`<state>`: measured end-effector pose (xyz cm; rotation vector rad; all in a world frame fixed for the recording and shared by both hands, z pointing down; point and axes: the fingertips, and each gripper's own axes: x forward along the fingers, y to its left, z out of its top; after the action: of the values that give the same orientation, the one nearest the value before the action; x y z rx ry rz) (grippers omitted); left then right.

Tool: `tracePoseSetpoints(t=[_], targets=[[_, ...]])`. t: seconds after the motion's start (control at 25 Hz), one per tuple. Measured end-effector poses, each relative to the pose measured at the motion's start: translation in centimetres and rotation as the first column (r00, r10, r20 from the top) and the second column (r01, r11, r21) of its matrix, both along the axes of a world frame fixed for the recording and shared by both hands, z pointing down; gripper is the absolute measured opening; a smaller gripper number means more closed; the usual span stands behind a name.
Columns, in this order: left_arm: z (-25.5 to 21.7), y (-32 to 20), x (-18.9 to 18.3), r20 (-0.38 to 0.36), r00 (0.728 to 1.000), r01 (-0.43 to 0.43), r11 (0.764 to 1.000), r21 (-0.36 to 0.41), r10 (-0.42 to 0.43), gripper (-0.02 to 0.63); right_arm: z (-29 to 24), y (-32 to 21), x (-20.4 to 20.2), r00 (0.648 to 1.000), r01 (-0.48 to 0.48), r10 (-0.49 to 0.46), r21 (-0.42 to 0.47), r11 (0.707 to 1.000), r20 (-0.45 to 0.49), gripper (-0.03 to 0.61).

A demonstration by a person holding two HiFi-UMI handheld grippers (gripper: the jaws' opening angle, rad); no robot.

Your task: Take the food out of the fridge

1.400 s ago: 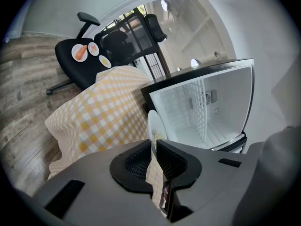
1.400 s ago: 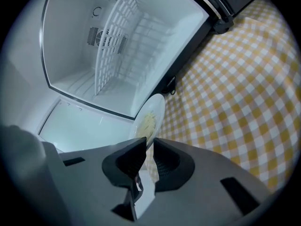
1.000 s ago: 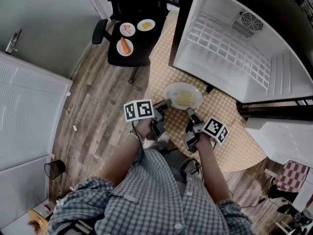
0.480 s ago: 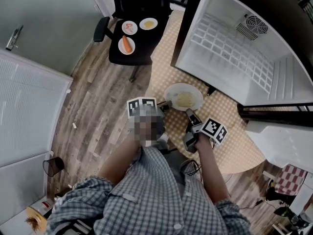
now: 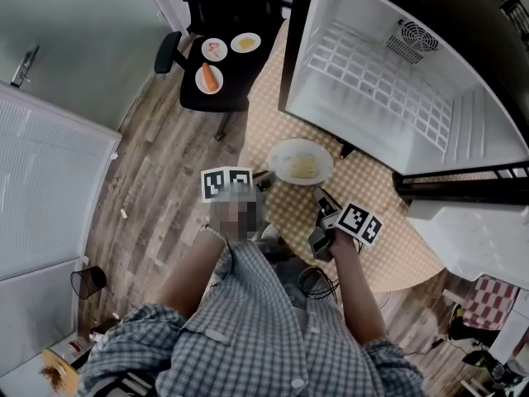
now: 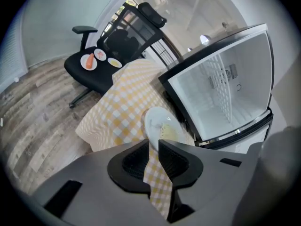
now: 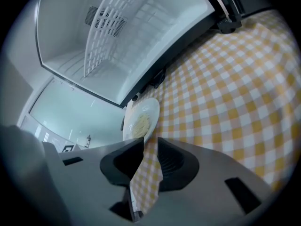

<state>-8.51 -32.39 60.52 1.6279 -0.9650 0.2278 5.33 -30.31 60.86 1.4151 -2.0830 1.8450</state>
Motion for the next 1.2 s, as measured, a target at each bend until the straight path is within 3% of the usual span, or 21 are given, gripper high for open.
tracePoseSetpoints(t=[0.12,0.24,0.36,0.56,0.72,0.8,1.0,1.2], targets=[[-1.3,0.0,-0.2,0.092,0.996,-0.030,0.997,0.071,0.024,0.025,-0.6,0.5,1.7,0.996,0.028,-0.025,0.032,0.999,-0.090,0.054],[-3.3,0.4,0.6,0.190,0.980,-0.098,0.980,0.174,0.064,0.006,-2.1,0.5,3.7,0.981,0.057,-0.036,0.100,0.993,-0.193,0.024],[-5.9,0.4,2.7,0.208,0.974,-0.144,0.951,0.275,0.087,0.006,-4.2,0.6,5.5,0.951,0.105,-0.044,0.187,0.977,-0.305,0.015],[-10.6,0.5,6.8,0.284,0.950,-0.248,0.869,0.429,0.132,0.006,-8.6,0.9,7.9,0.902,0.159,-0.011,0.307,0.938,-0.431,0.010],[-14.8,0.8,9.3,0.410,0.903,-0.356,0.754,0.552,0.127,0.005,-12.5,1.8,9.4,0.842,0.218,0.036,0.400,0.890,-0.538,0.009],[-16.6,1.3,10.3,0.436,0.891,-0.386,0.711,0.587,0.123,0.005,-14.6,2.1,9.9,0.819,0.249,0.059,0.448,0.859,-0.570,0.009],[-20.4,2.2,12.0,0.434,0.896,-0.385,0.649,0.657,0.092,0.005,-19.7,2.5,10.8,0.776,0.308,0.127,0.546,0.779,-0.618,0.009],[-23.7,3.6,13.3,0.437,0.895,-0.395,0.606,0.691,0.086,0.005,-23.8,3.1,11.0,0.772,0.330,0.168,0.612,0.718,-0.613,0.009]])
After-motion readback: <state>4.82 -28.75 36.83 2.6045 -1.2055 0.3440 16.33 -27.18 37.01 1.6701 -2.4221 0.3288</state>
